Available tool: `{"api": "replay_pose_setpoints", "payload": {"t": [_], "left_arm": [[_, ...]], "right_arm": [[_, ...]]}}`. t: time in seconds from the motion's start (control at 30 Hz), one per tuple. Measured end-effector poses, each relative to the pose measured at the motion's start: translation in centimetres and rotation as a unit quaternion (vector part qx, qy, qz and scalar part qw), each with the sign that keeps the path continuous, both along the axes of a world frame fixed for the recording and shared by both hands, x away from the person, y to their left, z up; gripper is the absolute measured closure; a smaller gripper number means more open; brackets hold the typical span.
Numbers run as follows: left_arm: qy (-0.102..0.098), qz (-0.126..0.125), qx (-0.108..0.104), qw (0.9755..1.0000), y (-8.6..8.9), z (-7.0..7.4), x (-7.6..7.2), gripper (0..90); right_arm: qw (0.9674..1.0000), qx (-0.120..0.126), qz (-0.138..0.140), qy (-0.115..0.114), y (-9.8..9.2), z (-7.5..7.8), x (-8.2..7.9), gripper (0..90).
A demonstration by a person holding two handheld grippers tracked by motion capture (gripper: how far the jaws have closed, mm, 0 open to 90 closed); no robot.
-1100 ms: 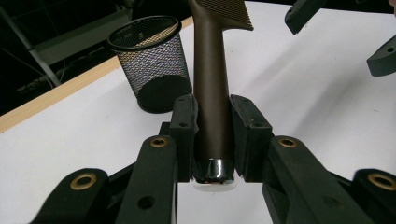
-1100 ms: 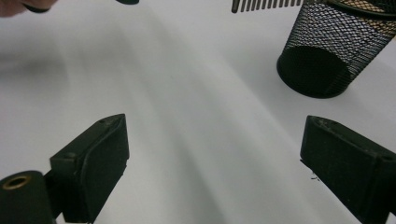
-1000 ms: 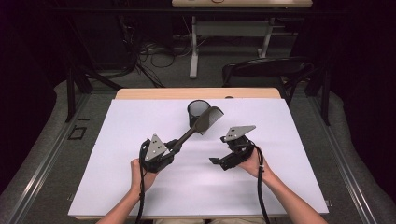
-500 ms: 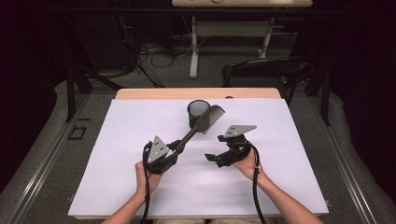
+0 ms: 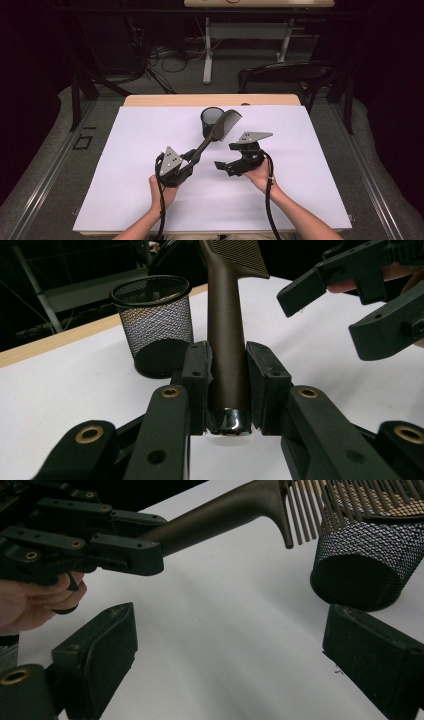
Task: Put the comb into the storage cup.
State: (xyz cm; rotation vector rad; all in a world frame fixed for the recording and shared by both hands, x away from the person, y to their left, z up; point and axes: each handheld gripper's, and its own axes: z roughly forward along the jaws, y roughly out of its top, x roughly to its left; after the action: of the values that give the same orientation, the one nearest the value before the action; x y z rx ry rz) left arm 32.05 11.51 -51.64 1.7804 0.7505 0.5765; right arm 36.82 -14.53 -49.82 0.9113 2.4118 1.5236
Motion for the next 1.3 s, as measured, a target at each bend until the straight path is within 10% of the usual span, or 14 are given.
{"api": "replay_pose_setpoints", "payload": {"t": [0.8, 1.3], "left_arm": [[0.006, 0.035, -0.055, 0.9978, -0.3, -0.7, 0.4, 72.4], [0.01, 0.036, -0.053, 0.9979, -0.5, -1.2, 0.6, 72.3]], "right_arm": [[0.9964, 0.071, -0.042, 0.019, 2.1, 0.5, 2.4, 16.4], [0.988, 0.123, -0.074, 0.057, 3.5, 0.0, 3.9, 31.7]]}}
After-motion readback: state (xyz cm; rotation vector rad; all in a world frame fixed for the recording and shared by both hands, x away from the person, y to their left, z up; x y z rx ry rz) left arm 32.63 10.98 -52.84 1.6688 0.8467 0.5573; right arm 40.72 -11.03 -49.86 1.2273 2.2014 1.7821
